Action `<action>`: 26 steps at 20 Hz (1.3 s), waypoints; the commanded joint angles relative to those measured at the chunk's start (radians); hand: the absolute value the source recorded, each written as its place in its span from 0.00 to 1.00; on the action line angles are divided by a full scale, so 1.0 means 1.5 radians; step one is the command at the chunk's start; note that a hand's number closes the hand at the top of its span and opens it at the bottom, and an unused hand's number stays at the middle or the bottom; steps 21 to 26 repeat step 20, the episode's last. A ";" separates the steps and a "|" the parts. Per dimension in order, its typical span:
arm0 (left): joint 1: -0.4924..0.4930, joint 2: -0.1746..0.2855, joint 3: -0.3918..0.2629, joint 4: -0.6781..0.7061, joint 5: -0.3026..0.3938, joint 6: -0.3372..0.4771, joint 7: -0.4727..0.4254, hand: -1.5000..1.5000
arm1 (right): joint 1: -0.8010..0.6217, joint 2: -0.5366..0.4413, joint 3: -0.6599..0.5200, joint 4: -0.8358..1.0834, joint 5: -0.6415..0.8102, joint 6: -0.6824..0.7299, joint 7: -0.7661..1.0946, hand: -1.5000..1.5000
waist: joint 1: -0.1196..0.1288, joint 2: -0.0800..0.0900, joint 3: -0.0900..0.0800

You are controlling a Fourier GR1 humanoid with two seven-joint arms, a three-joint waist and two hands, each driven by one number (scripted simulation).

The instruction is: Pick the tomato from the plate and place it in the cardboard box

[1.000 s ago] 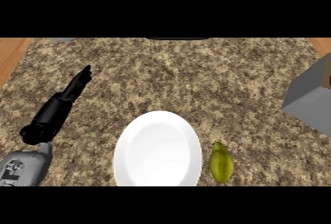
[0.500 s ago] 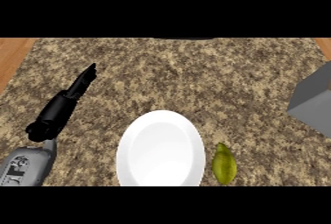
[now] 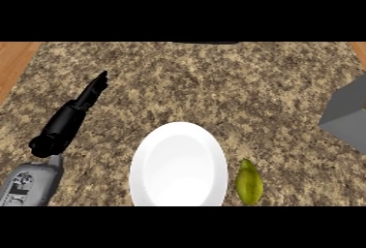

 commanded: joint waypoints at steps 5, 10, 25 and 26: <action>0.006 -0.017 -0.009 0.009 -0.025 0.015 -0.003 0.50 | -0.060 0.067 -0.050 0.122 -0.039 0.014 -0.197 0.00 | -0.010 0.000 0.003; 0.003 0.004 0.017 -0.006 0.001 -0.003 0.001 0.50 | -0.115 0.129 -0.221 0.212 -0.263 0.126 -0.148 0.00 | -0.012 -0.003 0.003; 0.005 -0.026 -0.015 -0.036 -0.034 0.019 0.025 0.50 | -0.186 0.048 -0.347 0.413 -0.364 0.169 -0.028 0.00 | 0.000 0.005 0.005; 0.005 -0.026 -0.015 -0.036 -0.034 0.019 0.025 0.50 | -0.186 0.048 -0.347 0.413 -0.364 0.169 -0.028 0.00 | 0.000 0.005 0.005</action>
